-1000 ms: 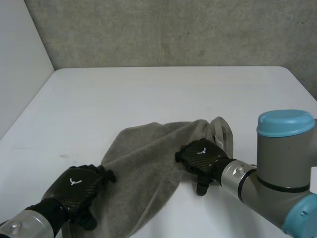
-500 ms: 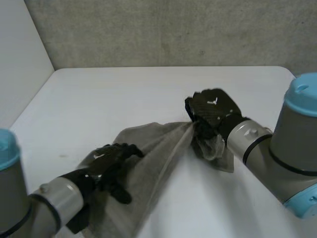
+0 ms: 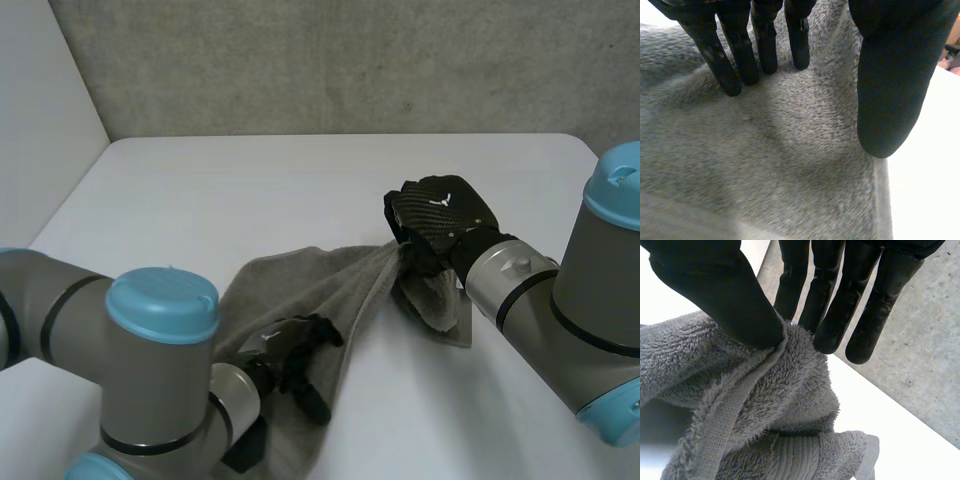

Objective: Fold the towel.

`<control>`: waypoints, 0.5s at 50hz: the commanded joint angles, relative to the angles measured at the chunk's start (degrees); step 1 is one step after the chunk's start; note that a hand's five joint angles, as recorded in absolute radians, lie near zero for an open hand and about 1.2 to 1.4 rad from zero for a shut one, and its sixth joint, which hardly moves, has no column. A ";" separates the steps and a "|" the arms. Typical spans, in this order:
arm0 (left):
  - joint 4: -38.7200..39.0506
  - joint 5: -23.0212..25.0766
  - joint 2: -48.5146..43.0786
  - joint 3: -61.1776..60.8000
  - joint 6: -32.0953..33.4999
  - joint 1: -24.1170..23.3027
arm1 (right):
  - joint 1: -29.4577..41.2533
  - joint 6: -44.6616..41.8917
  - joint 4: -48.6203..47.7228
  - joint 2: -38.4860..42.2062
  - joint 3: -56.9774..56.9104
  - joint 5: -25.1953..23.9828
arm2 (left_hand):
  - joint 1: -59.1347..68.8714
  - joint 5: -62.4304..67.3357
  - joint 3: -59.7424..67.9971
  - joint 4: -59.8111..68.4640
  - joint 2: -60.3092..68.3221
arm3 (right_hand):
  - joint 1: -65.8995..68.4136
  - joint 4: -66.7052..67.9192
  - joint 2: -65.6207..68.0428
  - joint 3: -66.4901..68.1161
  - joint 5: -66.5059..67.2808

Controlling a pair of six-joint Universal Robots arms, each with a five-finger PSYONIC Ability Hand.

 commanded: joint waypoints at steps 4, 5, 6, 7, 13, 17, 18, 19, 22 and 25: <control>-0.01 0.69 -2.04 2.91 -4.70 -5.44 | 0.30 -0.21 -0.47 1.42 -0.45 1.17 | 3.58 3.51 3.48 3.53 3.49 | 25.48 11.77 12.73 12.18 14.88; -0.01 0.70 -2.04 2.91 -4.71 -5.44 | 0.30 -0.21 -0.47 1.42 -0.46 1.18 | 3.58 3.51 3.48 3.52 3.49 | 25.48 11.77 12.73 12.18 14.88; -0.01 0.70 -1.95 2.91 -5.05 -5.79 | 0.30 -0.21 -0.38 2.21 -0.63 1.44 | 2.74 2.68 2.65 2.69 2.66 | 25.48 11.77 12.73 12.18 14.88; -0.01 0.70 -1.95 2.91 -5.06 -5.79 | 0.30 -0.21 -0.38 2.21 -0.63 1.44 | 2.74 2.67 2.64 2.68 2.65 | 25.48 11.77 12.73 12.18 14.88; -0.01 0.17 -0.63 2.55 -5.32 -5.97 | 0.30 -0.30 -0.38 2.92 -0.54 1.62 | 2.06 2.00 1.97 2.01 1.98 | 25.48 11.77 12.73 12.18 14.88; 0.16 0.17 -0.72 3.52 -5.32 -5.97 | 0.30 -0.21 -0.30 2.83 -0.46 1.62 | 2.06 2.00 1.97 2.01 1.97 | 25.48 11.77 12.73 12.18 14.88; 0.16 0.17 -0.72 3.52 -5.32 -5.97 | 0.30 -0.21 -0.29 2.83 -0.46 1.62 | 2.06 2.00 1.97 2.01 1.98 | 25.48 11.77 12.73 12.18 14.88; 0.51 0.17 -1.16 4.22 -5.23 -5.97 | 0.30 -0.13 -0.29 2.83 -0.46 1.53 | 2.73 2.66 2.63 2.67 2.64 | 25.48 11.77 12.73 12.18 14.88; 1.30 0.08 -2.47 5.62 -5.15 -6.23 | 0.39 0.05 -0.29 2.74 -0.28 1.53 | 8.41 8.34 8.31 8.35 8.32 | 25.48 11.77 12.73 12.18 14.88; 2.27 -0.27 -5.10 6.94 -5.23 -6.85 | 0.30 0.40 -0.29 2.39 -0.37 1.53 | 33.56 33.49 33.46 33.50 33.47 | 25.48 11.77 12.73 12.18 14.88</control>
